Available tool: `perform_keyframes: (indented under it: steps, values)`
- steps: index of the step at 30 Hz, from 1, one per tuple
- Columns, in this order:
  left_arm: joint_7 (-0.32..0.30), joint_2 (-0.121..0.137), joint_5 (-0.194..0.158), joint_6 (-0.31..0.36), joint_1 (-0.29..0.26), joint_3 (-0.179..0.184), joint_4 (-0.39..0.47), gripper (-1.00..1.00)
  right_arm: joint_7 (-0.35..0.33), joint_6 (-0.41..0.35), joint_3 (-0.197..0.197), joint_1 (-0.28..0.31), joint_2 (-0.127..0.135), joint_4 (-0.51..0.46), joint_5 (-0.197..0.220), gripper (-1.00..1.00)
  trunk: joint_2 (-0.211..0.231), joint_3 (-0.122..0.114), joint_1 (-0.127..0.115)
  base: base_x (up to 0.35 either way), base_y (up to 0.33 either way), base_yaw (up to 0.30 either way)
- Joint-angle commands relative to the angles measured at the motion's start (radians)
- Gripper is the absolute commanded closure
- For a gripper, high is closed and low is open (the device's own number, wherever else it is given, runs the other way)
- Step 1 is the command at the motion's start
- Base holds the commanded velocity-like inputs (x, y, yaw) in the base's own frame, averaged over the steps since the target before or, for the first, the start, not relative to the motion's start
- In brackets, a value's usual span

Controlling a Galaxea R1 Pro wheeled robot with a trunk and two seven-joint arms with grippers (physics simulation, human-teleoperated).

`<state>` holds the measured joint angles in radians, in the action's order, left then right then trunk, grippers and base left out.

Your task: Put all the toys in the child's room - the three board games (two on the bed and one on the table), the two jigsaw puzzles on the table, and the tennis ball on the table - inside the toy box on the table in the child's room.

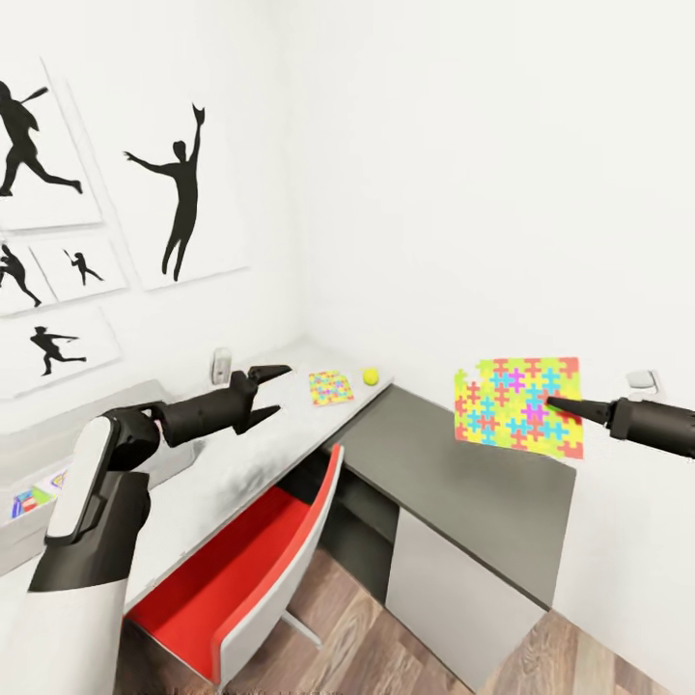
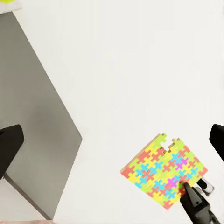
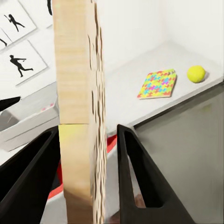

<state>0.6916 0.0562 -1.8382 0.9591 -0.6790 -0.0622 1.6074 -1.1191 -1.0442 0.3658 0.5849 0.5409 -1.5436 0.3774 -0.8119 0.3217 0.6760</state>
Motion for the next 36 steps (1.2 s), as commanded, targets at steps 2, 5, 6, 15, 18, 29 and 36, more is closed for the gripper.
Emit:
perform_keyframes:
  steps: [2,5,6,15,18,29,36]
  values:
    - [-0.014,0.007,-0.011,0.01,0.015,-0.036,0.0,-1.0,-0.002,-0.003,-0.02,0.013,-0.005,0.014,-0.002,1.0,-0.001,0.003,0.0,0.0,0.0,0.274]
    - [-0.048,0.014,-0.011,0.015,0.042,-0.074,0.0,-1.0,0.0,-0.003,-0.044,0.03,-0.011,0.038,-0.002,1.0,-0.001,0.005,0.0,0.0,0.0,0.27]
    - [-0.069,0.017,-0.011,0.016,0.056,-0.09,0.0,-1.0,0.001,-0.003,-0.062,0.043,-0.015,0.058,-0.003,1.0,-0.001,0.006,0.0,0.0,0.0,0.268]
    - [-0.11,0.016,-0.031,0.018,0.037,-0.025,0.0,-1.0,0.004,-0.003,-0.127,0.143,-0.105,0.144,-0.002,1.0,-0.001,0.013,0.0,0.0,0.0,0.266]
    - [-0.106,0.037,-0.032,0.018,0.037,-0.021,0.0,-1.0,0.005,-0.003,-0.13,0.163,-0.149,0.18,-0.006,1.0,-0.001,0.015,0.0,0.0,0.0,0.265]
    - [-0.113,0.091,-0.036,0.019,0.05,-0.036,0.0,-1.0,0.005,-0.003,-0.133,0.176,-0.179,0.205,-0.009,1.0,-0.001,0.024,0.0,0.0,0.0,0.265]
    - [-0.119,0.093,-0.036,0.02,0.062,-0.061,0.0,-1.0,0.005,-0.003,-0.134,0.176,-0.18,0.206,-0.009,1.0,-0.001,0.03,0.0,0.0,0.0,0.265]
